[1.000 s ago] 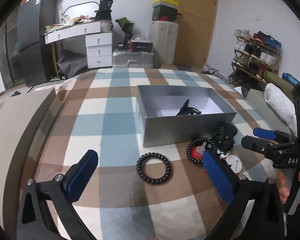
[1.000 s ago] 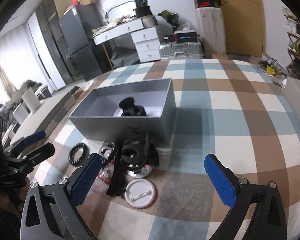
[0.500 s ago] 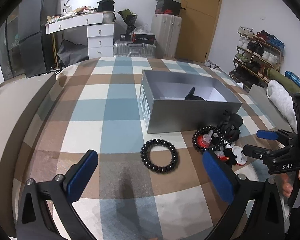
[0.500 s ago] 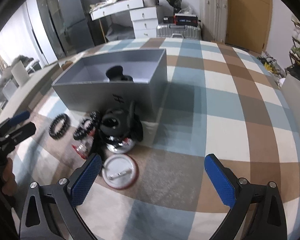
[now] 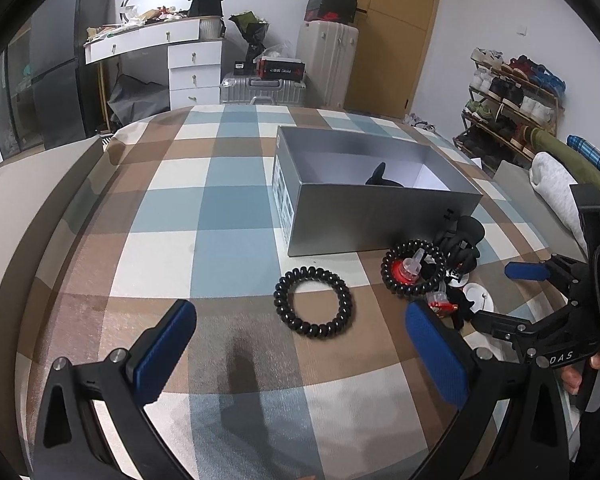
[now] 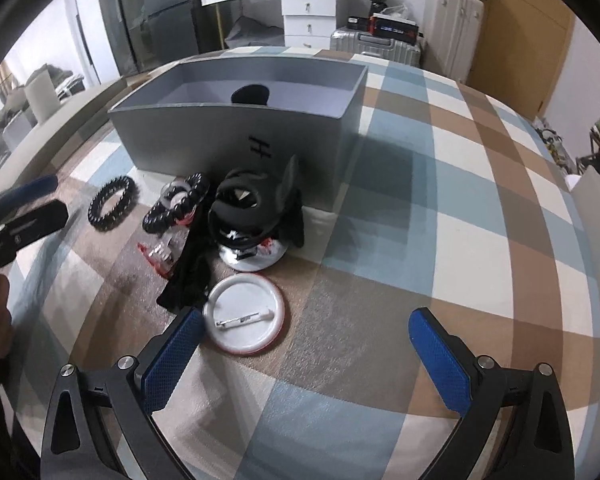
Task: Organize jewelry
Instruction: 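Move the right gripper back over the white round pin badge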
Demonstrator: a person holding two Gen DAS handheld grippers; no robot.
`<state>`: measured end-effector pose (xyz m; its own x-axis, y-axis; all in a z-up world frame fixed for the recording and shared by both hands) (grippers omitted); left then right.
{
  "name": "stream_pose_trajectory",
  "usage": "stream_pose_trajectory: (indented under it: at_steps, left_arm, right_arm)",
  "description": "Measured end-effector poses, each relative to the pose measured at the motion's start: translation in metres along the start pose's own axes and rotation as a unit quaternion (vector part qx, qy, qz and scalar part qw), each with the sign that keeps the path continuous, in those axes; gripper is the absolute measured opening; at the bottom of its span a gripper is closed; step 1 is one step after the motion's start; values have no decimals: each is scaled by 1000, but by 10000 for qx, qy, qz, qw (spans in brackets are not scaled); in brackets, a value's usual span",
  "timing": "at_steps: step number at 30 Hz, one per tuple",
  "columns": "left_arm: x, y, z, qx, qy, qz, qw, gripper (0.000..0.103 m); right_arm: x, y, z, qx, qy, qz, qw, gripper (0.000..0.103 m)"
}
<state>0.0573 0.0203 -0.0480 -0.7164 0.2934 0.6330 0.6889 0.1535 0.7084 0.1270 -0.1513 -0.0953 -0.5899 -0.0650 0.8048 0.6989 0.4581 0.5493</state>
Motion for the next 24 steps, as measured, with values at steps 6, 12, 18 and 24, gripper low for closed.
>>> stream_pose_trajectory:
  at_steps: [6, 12, 18, 24]
  left_arm:
    - [0, 0, 0, -11, -5, 27, 10000, 102]
    - [-1, 1, 0, 1, 3, 33, 10000, 102]
    - [-2, 2, 0, -1, 6, 32, 10000, 102]
    - [-3, 2, 0, -11, 14, 38, 10000, 102]
  right_arm:
    - [1, 0, 2, 8, -22, -36, 10000, 103]
    - [1, 1, -1, -20, -135, -81, 9999, 102]
    - [1, 2, -7, -89, -181, -79, 9998, 97]
    - [4, 2, -3, -29, -31, -102, 9999, 87]
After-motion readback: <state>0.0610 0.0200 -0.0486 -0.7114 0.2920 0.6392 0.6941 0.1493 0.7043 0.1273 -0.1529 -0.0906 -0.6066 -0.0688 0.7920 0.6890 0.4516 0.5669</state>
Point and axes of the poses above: each gripper's, at about its wrist camera, not at the fingertips, and x roughly against the way its jaws point, z to its left, y to its top, the point moved 5 cm from there along -x, roughly the way its jaws point, and after that the axes turned 15 degrees about -y, right-handed, at the moved point
